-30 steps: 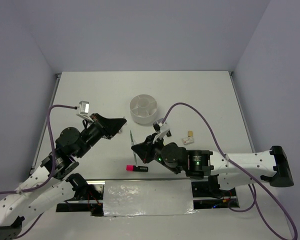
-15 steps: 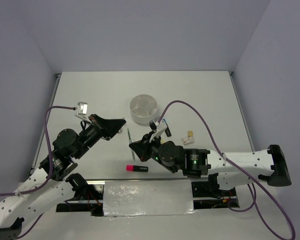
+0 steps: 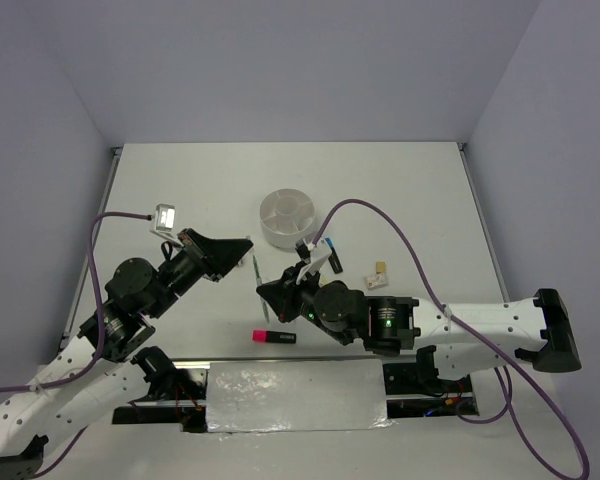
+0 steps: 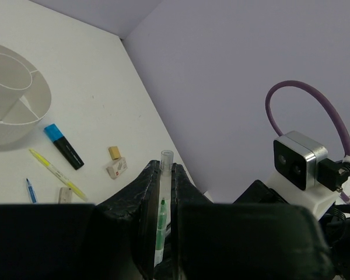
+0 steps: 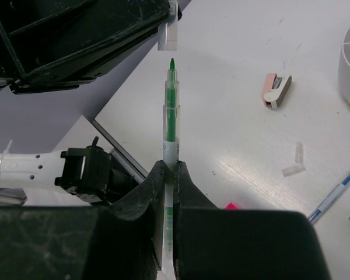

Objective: Sort the stationery into containers
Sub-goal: Close the pen cap on the pen.

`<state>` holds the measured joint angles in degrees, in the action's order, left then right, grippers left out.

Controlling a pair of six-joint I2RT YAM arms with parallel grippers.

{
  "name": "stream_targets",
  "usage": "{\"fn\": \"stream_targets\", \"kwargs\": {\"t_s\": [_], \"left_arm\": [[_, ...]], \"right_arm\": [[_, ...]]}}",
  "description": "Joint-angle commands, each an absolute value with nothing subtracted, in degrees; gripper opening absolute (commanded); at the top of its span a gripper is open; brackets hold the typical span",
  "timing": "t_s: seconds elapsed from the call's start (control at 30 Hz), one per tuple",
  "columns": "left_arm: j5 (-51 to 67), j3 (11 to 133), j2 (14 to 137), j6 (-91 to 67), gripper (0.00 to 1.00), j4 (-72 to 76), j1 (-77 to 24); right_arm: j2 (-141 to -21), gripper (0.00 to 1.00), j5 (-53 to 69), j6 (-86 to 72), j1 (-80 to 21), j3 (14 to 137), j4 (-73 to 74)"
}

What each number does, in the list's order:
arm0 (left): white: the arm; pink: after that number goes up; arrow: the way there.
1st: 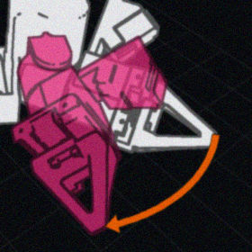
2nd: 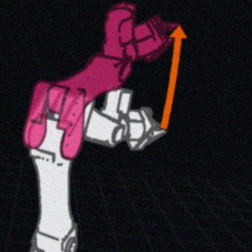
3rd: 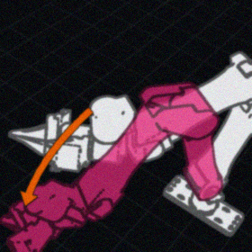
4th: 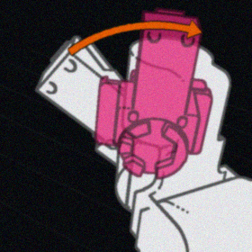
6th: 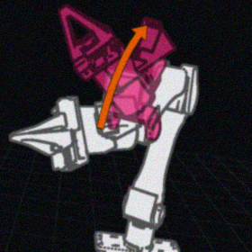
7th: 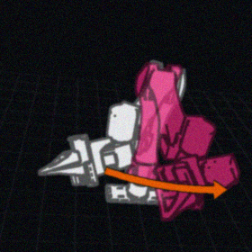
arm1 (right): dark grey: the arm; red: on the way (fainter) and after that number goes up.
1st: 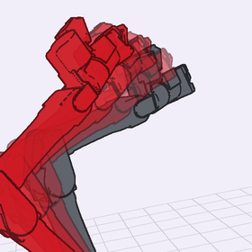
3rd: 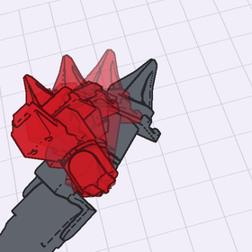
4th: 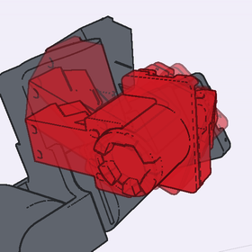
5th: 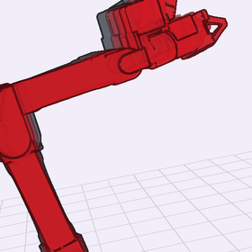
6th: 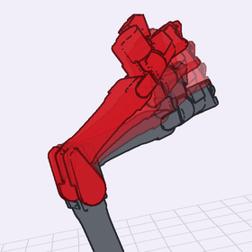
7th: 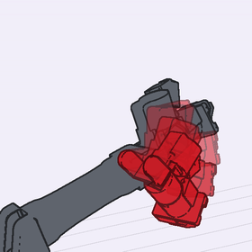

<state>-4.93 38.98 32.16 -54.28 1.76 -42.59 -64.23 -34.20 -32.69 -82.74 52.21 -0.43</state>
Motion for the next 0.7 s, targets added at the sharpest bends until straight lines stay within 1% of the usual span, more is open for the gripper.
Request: {"fn": "stream_targets", "kwargs": {"t_s": [0.0,0.67], "left_arm": [[-3.17,38.50,32.26,-54.58,0.00,5.97,-42.89],[-1.41,37.18,32.26,-54.76,0.00,7.29,-42.89]], "right_arm": [[-64.07,0.00,-36.21,-31.99,-82.97,54.93,-1.23],[-64.42,0.00,-36.12,-30.68,-81.13,57.04,-0.70]]}}
